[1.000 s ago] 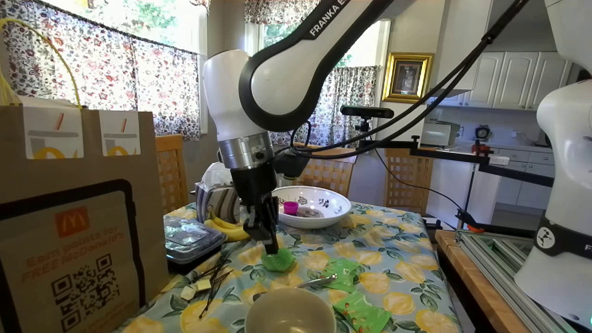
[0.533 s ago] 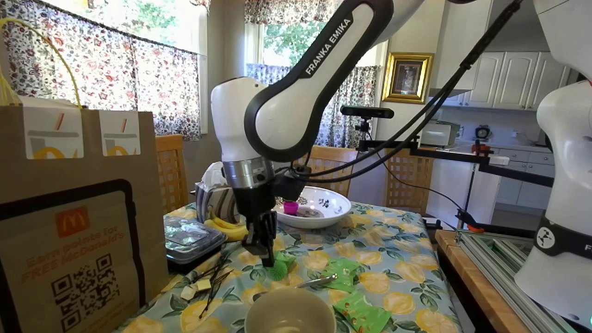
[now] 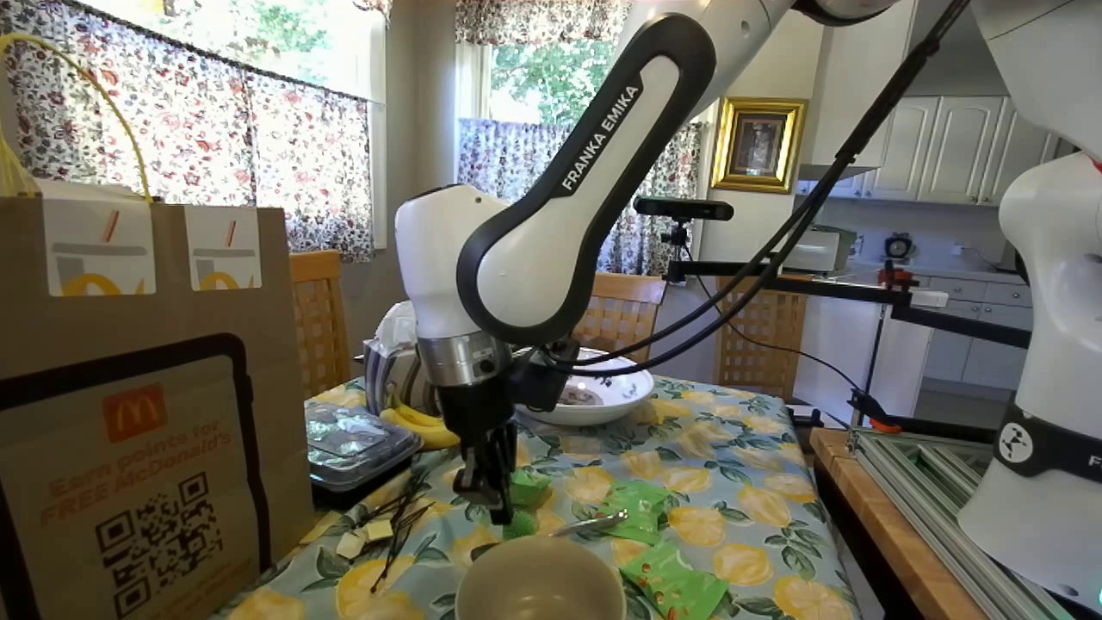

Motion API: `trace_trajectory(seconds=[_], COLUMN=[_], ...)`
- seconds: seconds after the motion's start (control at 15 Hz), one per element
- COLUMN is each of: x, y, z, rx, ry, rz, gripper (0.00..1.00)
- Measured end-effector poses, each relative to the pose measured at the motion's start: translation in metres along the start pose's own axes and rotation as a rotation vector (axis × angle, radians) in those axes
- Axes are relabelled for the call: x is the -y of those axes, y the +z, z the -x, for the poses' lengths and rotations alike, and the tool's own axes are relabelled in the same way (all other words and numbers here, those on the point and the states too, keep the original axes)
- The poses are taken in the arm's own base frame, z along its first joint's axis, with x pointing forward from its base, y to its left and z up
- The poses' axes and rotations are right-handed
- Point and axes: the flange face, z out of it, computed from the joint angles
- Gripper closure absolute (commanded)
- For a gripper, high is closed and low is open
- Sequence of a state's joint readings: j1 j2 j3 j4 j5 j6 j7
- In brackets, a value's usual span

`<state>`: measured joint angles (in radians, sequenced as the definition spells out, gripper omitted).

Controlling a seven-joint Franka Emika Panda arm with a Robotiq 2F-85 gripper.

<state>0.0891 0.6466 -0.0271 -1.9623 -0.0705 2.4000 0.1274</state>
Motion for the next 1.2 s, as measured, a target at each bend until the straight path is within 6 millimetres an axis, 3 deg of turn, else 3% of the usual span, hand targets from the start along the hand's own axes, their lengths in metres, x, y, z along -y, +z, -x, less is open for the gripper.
trace_trajectory(seconds=[0.6, 1.2], x=[-0.005, 0.004], y=[0.006, 0.011], z=[-0.007, -0.014], rx=[0.000, -0.005], ry=[0.015, 0.017], rz=[0.008, 0.013], gripper=[1.00, 1.00])
